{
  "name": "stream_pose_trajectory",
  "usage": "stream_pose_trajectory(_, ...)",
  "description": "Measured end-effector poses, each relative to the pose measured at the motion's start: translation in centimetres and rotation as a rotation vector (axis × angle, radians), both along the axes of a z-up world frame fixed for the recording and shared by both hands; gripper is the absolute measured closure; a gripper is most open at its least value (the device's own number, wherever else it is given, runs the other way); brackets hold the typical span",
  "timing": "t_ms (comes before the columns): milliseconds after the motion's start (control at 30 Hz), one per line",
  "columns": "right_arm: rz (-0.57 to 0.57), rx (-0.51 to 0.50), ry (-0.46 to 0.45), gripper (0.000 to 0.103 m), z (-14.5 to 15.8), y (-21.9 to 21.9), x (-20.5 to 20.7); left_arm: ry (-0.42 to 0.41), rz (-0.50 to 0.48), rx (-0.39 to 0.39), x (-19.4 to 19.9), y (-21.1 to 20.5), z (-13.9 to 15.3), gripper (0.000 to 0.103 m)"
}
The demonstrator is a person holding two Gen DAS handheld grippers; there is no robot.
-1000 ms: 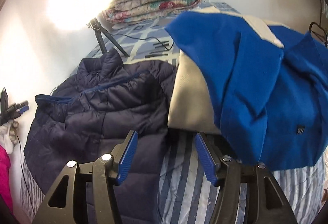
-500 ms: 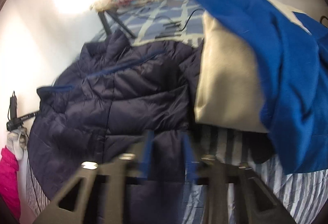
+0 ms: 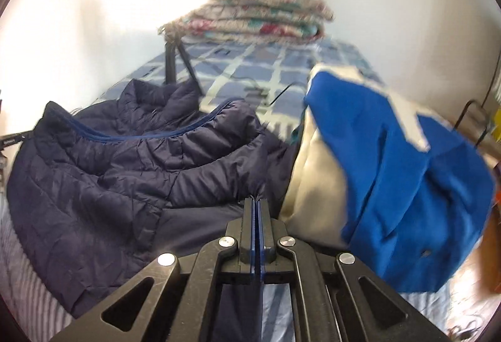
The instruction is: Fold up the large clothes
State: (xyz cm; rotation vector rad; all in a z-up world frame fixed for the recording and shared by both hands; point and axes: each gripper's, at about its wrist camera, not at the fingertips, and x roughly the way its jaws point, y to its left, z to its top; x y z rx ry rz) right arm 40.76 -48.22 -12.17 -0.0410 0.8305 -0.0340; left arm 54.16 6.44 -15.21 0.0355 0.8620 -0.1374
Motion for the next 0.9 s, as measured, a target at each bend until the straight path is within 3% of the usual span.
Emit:
stream_pose_trajectory(300,-0.098,-0.096,-0.084,0.103,1.1,-0.1,4.9,-0.083,0.080,0.030,5.3,-1.6,2.0,0.103)
stream_pose_trajectory(433,-0.152,-0.150,-0.047,0.103,-0.5,0.0,7.9,-0.052,0.116,0.062,8.9,-3.1,0.2,0.103)
stream_pose_trajectory(600,-0.137,-0.224,0.042,0.103,-3.5,0.8,9.4,0.017,0.178,0.052,11.0,-3.7,-3.5,0.103)
stream_pose_trajectory(733,-0.141,-0.173,0.069,0.103,-3.8,0.0,9.3,0.056,0.194,0.054,11.2,-3.4,-4.7,0.098)
stream_pose_trajectory(767,-0.133,-0.149,0.065,0.100,-3.5,-0.3,8.9,0.054,0.200,0.058,11.1,-3.4,-4.4,0.094)
stream_pose_trajectory(800,-0.130,-0.131,0.056,0.090,-3.1,-0.5,8.5,0.043,0.204,0.067,10.9,-3.3,-4.0,0.089)
stream_pose_trajectory(867,-0.120,-0.090,0.018,0.076,-2.1,-0.6,7.3,-0.009,0.228,0.092,9.9,-2.9,-2.2,0.073)
stream_pose_trajectory(900,-0.108,-0.059,0.004,0.075,-1.5,-0.6,6.5,-0.035,0.235,0.078,9.2,-2.7,-1.2,0.073)
